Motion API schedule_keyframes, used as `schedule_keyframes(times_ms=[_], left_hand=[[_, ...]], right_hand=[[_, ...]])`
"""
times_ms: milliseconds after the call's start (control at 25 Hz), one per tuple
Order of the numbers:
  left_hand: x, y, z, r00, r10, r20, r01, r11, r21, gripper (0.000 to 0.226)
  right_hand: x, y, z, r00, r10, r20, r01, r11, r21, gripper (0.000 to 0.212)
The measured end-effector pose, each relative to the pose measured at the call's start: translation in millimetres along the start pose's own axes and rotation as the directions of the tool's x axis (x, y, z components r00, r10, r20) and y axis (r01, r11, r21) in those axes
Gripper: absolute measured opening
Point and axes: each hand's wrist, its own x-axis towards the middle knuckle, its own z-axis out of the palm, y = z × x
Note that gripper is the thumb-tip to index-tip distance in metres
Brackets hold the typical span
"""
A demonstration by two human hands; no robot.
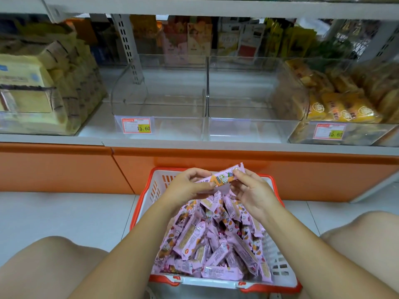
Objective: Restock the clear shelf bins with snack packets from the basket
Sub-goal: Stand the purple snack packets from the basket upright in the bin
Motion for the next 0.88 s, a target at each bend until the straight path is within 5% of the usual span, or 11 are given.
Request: schedule_keyframes(times_ms=[160, 280, 520, 600, 680, 760, 880], left_hand=[[-4, 3, 10, 0.999, 0.003, -0.038, -0.007, 0.995, -0.096, 0.029], [-4, 10, 18, 0.997, 0.043, -0.064, -0.047, 0.998, -0.053, 0.027], [19, 96, 15, 0.940, 0.340, -0.011, -0.335, 0.931, 0.145, 0.024], [37, 124, 0, 0.830, 0.553, -0.071, -0.478, 0.772, 0.418, 0.024], [55, 138, -16, 0.709, 0.703, -0.060, -0.441, 0.507, 0.740, 0.036], [70, 141, -24, 0.717, 0.697, 0.026, -0.346, 0.323, 0.881, 0.060], [90, 138, -28, 0.803, 0.579, 0.142, -0.315, 0.210, 0.926, 0.083]], right_hand=[[0, -4, 5, 0.997, -0.067, 0.044, 0.064, 0.996, 0.067, 0.013], [-4, -9, 12, 0.992, -0.108, 0.072, 0.112, 0.992, -0.063, 0.035], [15, -94, 50, 0.914, -0.385, 0.129, 0.402, 0.902, -0.157, 0.050], [34, -137, 66, 0.866, -0.471, 0.172, 0.499, 0.837, -0.225, 0.049], [58, -171, 83, 0.858, -0.477, 0.188, 0.512, 0.777, -0.367, 0.046], [86, -186, 97, 0.898, -0.399, 0.186, 0.433, 0.724, -0.536, 0.033], [132, -176, 104, 0.974, -0.178, 0.140, 0.218, 0.570, -0.792, 0.012]])
